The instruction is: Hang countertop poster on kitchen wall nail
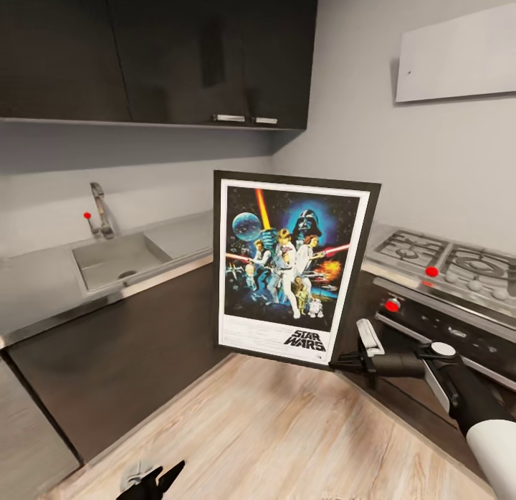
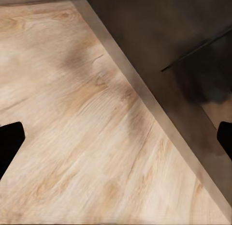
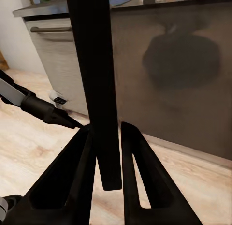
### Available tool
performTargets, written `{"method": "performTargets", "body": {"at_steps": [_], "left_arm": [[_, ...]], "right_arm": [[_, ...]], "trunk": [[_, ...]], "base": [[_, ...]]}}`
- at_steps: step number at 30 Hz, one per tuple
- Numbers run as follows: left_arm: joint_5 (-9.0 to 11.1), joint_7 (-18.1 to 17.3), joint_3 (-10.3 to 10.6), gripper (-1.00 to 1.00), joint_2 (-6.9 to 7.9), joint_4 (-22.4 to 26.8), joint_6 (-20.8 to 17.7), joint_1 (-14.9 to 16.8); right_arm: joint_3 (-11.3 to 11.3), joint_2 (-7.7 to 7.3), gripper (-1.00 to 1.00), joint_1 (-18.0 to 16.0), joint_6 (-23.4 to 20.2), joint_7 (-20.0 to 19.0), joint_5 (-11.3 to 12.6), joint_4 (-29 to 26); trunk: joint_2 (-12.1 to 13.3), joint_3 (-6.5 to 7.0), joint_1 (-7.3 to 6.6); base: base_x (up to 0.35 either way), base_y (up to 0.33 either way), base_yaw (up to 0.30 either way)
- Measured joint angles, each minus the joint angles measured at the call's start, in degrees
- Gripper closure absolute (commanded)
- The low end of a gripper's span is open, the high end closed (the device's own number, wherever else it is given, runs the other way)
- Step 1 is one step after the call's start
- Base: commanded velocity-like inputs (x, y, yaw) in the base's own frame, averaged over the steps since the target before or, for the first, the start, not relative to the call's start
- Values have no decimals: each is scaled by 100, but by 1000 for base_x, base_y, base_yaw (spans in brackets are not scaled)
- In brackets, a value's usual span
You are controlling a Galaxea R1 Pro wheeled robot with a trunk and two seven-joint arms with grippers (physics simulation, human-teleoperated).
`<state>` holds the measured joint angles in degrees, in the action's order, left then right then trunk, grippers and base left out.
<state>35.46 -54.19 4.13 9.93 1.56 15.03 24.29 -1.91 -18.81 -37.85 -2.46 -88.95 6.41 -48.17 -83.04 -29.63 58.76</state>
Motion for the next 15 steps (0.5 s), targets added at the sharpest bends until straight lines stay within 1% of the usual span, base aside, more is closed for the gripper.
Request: {"method": "performTargets", "body": {"at_steps": [4,10,12,15], "left_arm": [[0,3,0,-100,0,0,0,0],[0,4,-4,-100,0,0,0,0],[-1,5,-3,-100,0,0,0,0],[-1,5,-2,-100,-1,-1,0,1]], "right_arm": [[-4,0,100,0,1,0,0,0],[-4,0,100,0,2,0,-1,0],[-4,-1,100,1,1,0,0,-1],[-1,-2,100,2,-1,1,1,-2]], "trunk": [[0,11,-1],[0,27,-3],[0,30,-3],[0,33,-3]], "base": [[-221,0,273],[-57,0,273],[-15,0,163],[-7,0,76]]}}
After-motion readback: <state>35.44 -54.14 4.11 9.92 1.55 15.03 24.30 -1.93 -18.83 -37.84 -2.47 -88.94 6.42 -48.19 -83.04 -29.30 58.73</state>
